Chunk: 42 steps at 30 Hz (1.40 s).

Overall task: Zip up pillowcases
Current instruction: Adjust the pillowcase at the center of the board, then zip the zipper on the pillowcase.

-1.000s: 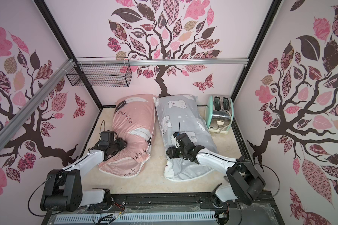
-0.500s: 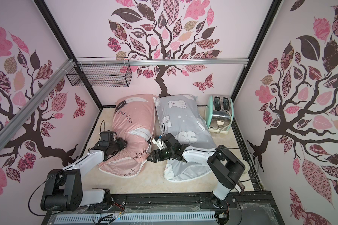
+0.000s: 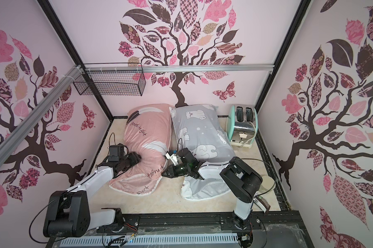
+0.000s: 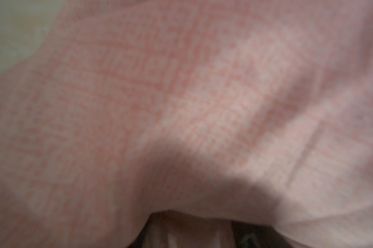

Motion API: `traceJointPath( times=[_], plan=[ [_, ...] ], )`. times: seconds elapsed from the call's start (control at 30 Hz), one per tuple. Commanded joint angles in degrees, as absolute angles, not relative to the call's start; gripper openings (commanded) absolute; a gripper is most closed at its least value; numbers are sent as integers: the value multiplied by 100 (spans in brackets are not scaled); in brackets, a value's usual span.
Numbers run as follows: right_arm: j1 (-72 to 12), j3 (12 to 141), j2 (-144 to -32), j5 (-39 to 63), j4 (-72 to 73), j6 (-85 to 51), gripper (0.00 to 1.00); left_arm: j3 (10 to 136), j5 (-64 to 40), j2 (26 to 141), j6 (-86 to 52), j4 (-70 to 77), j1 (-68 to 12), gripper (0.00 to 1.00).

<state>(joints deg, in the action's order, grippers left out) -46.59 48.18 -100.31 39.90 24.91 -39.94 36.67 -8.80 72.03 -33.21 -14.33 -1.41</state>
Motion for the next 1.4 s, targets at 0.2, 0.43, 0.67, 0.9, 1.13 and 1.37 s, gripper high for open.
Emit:
traceJointPath(
  times=[0.2, 0.43, 0.67, 0.9, 1.13, 1.37],
  plan=[
    [-4660, 4320, -9609, 3913, 2892, -4471, 0, 4100, -719, 4726, -3352, -3882, -933, 85],
    [-4663, 3807, -9148, 4044, 3108, -4978, 0, 3638, -1966, 3459, -4450, -4428, -1886, 58],
    [-4659, 3577, -8903, 4219, 3434, -5359, 0, 2767, -2114, 3601, -5849, -2123, -3409, 42],
    [-4672, 3489, -8810, 4276, 3577, -5486, 0, 2604, -2171, 4458, -5937, -1222, -3687, 35],
    [-4670, 3389, -9019, 4420, 4281, -5921, 0, 2381, -2161, 4870, -5842, -995, -3700, 30],
    [-4664, 3368, -9166, 4366, 4548, -6126, 0, 2397, -2124, 4845, -5728, -1204, -3709, 31]
  ],
)
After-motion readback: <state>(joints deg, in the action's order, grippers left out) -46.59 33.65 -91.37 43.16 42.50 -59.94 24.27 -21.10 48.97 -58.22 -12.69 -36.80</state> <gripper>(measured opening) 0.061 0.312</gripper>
